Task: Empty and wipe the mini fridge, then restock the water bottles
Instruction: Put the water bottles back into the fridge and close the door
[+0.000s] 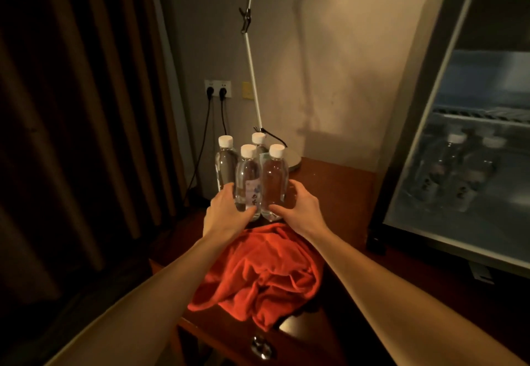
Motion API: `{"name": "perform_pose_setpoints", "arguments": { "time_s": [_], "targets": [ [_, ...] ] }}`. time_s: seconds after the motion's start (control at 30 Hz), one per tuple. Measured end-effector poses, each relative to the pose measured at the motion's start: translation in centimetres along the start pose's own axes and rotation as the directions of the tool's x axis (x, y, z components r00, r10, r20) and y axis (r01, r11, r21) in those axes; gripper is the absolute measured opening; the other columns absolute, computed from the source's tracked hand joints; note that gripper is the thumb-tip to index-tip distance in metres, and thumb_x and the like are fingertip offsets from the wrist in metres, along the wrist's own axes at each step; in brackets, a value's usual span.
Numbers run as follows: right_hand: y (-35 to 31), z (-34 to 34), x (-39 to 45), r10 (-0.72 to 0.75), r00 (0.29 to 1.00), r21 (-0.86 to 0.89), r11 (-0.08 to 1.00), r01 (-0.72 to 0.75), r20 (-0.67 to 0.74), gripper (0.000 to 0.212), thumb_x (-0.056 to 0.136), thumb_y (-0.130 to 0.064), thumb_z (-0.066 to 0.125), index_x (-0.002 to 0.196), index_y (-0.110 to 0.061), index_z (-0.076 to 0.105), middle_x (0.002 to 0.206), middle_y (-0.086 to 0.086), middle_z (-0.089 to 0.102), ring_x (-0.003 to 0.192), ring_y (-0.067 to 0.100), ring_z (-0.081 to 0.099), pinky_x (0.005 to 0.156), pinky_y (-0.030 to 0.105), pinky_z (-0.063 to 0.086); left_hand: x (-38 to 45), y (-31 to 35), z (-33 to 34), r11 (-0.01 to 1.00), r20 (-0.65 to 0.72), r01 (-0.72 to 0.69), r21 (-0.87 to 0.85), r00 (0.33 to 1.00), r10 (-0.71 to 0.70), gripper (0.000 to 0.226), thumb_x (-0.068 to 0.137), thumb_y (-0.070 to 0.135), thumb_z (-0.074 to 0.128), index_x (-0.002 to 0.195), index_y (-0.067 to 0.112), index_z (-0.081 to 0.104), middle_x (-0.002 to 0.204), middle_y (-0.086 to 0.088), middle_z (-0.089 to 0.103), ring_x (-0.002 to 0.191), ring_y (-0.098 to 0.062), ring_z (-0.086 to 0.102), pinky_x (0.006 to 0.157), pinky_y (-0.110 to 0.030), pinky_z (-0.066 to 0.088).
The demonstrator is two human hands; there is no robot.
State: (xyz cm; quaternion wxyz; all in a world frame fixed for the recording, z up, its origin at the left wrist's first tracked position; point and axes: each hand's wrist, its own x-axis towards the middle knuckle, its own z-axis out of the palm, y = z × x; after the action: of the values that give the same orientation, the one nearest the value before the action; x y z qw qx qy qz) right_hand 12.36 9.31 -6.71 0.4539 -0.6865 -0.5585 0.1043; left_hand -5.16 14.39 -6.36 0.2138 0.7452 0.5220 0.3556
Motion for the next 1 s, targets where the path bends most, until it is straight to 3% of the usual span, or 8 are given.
{"name": "perform_pose_setpoints", "arguments": {
  "time_s": [0.13,0.27,0.4,0.5,0.6,0.73,0.83,1.0],
  "targets": [
    [0.6,1.5,1.8,0.007,0.999,0.062,0.998,-0.010,0.042,0.073,0.070,-0.044,0.084,0.131,-0.019,0.053,0.119,-0.003,0.066,0.109,0.011,0.060,0.083,0.020,0.043,1.4,-0.3,1.5,0.998,-0.026,0.017,-0.057,0.999,-0.018,0.061,0.071,0.049,0.076,0.119,0.026,0.046,0.110,-0.001,0.067,0.104,-0.028,0.063,0.086,-0.048,0.053],
    [1.4,2.0,2.9,0.053,0.998,0.081,0.995,-0.056,0.043,0.059,0.070,-0.041,0.085,0.118,-0.023,0.057,0.105,-0.009,0.066,0.098,0.008,0.062,0.072,0.014,0.043,2.1,-0.8,2.4,0.993,-0.068,0.005,-0.119,0.998,-0.013,0.058,0.069,0.051,0.077,0.113,0.031,0.044,0.101,0.003,0.067,0.097,-0.023,0.065,0.084,-0.048,0.055],
    [1.5,2.1,2.9,0.057,0.998,0.111,0.992,-0.058,0.010,0.055,0.066,-0.042,0.086,0.111,-0.025,0.059,0.098,-0.013,0.066,0.093,0.008,0.062,0.078,0.025,0.051,1.9,-1.0,2.4,0.989,-0.102,-0.010,-0.150,0.995,-0.006,0.052,0.067,0.053,0.079,0.105,0.034,0.048,0.093,0.009,0.067,0.093,-0.019,0.065,0.085,-0.048,0.053],
    [1.2,1.2,1.9,0.055,0.998,0.139,0.989,-0.054,-0.008,0.055,0.066,-0.044,0.086,0.110,-0.024,0.059,0.095,-0.015,0.065,0.089,0.002,0.062,0.075,0.019,0.050,1.1,-0.4,2.0,0.983,-0.135,-0.024,-0.184,0.991,-0.001,0.050,0.067,0.045,0.084,0.102,0.034,0.050,0.089,0.012,0.066,0.089,-0.015,0.066,0.083,-0.043,0.054],
    [0.8,-0.6,0.5,0.036,0.997,0.146,0.989,-0.026,-0.068,0.049,0.067,-0.039,0.087,0.105,-0.023,0.061,0.091,-0.015,0.066,0.085,-0.003,0.062,0.068,0.008,0.046,0.0,1.0,1.4,0.978,-0.166,-0.059,-0.201,0.986,0.025,0.052,0.067,0.041,0.085,0.107,0.028,0.055,0.090,0.009,0.068,0.089,-0.014,0.066,0.081,-0.041,0.055],
    [0.0,-4.3,-2.0,0.020,0.990,0.133,0.991,-0.002,-0.138,0.047,0.067,-0.037,0.088,0.103,-0.025,0.060,0.093,-0.014,0.067,0.087,0.000,0.063,0.073,0.015,0.050,-1.9,4.0,0.5,0.967,-0.162,-0.117,-0.226,0.983,0.081,0.057,0.067,0.039,0.087,0.113,0.025,0.057,0.093,0.011,0.067,0.089,-0.010,0.065,0.082,-0.041,0.056],
    [0.0,-7.6,-4.3,0.035,0.981,0.126,0.992,-0.010,-0.192,0.054,0.064,-0.036,0.090,0.108,-0.023,0.061,0.096,-0.013,0.069,0.087,0.002,0.065,0.076,0.020,0.054,-4.0,6.4,0.4,0.954,-0.115,-0.166,-0.248,0.983,0.141,0.051,0.066,0.043,0.086,0.106,0.030,0.056,0.091,0.011,0.067,0.087,-0.011,0.065,0.080,-0.043,0.056],
    [1.4,-14.0,-8.9,0.072,0.959,0.092,0.995,-0.048,-0.274,0.051,0.063,-0.027,0.091,0.102,-0.021,0.060,0.089,-0.013,0.068,0.078,-0.001,0.063,0.065,0.011,0.049,-8.0,11.0,2.5,0.924,-0.030,-0.260,-0.281,0.964,0.263,0.054,0.065,0.043,0.086,0.108,0.030,0.056,0.090,0.013,0.068,0.085,-0.006,0.065,0.079,-0.043,0.057]
  ]
}}
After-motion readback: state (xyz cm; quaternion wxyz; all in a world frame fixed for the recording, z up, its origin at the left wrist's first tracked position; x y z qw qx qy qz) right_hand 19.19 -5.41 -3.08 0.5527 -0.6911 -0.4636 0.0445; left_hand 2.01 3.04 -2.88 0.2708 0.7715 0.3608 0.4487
